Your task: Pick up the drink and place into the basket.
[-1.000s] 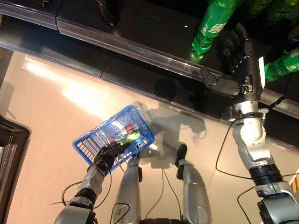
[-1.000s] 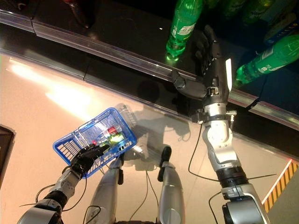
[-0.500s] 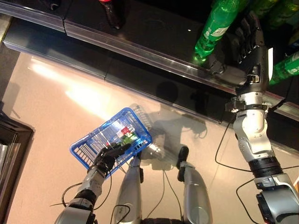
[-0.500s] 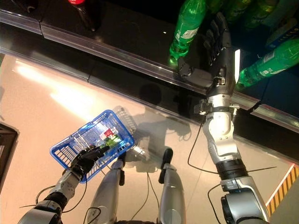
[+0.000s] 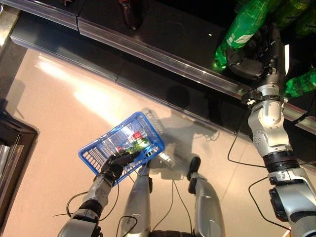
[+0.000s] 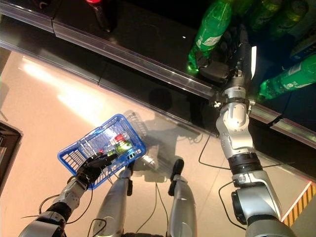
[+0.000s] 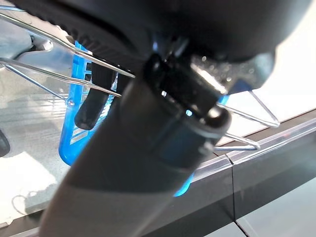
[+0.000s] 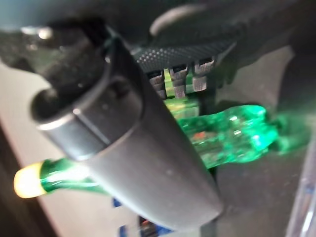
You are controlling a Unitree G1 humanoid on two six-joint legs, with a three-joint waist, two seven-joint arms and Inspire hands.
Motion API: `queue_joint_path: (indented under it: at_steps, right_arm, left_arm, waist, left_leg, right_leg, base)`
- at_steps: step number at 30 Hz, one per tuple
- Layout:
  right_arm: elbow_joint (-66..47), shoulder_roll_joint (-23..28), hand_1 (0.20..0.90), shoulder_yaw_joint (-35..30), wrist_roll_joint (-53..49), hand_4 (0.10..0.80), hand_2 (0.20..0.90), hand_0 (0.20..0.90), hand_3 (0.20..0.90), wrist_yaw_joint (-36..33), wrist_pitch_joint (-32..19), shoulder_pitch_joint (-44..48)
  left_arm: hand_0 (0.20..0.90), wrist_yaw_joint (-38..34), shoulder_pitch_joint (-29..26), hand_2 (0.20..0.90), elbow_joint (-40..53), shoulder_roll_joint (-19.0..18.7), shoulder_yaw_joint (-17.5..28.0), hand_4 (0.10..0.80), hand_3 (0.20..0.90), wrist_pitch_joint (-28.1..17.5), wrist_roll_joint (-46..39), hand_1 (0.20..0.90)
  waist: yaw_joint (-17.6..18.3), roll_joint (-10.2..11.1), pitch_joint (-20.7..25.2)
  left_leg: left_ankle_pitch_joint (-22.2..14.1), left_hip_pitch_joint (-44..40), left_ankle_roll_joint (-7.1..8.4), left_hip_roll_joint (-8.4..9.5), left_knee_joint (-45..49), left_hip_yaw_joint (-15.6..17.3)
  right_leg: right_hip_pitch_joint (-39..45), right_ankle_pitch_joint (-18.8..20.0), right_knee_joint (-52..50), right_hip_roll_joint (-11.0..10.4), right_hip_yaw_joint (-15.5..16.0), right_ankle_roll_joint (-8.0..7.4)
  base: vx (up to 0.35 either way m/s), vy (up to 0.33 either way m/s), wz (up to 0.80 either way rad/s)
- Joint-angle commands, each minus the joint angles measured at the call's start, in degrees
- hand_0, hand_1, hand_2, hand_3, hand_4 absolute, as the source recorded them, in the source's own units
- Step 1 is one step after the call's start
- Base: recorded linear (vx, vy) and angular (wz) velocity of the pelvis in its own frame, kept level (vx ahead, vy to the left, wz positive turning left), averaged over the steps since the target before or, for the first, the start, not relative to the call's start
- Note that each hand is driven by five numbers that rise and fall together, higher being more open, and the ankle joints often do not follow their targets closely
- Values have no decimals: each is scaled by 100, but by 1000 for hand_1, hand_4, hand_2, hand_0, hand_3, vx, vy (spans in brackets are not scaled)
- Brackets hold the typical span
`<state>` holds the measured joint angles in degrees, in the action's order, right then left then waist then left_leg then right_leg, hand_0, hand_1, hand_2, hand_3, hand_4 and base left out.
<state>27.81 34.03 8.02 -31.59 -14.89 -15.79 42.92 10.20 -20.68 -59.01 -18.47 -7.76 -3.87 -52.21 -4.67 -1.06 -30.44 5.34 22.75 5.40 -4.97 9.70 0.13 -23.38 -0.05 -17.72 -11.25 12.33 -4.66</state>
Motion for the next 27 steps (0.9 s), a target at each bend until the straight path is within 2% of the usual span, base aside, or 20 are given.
queue_joint_path:
  at_steps: [1,27]
  right_arm:
    - [-160,805,900,-84,-315,800,900,900,900,-68,-291,953]
    - [1056,951,900,848,-325,800,900,900,900,204,381,2303]
  left_arm:
    - [300,197,469,300,474,-171,-378,100,200,-193,-30,300]
    - [300,270,465,300,597,-353,-625,100,200,-79,101,300]
  waist:
    - [-37,-105,154]
    - [-307,-145,170]
  left_leg:
    - [-519,-124,-247,125,452,302]
    - [-461,-313,-259,176,313,251]
  right_leg:
    - [202,-85,36,-189,-4,-244]
    - [412,1,163,-222,133,-267]
  base:
    - [10,-15,4]
    - [1,-5,3]
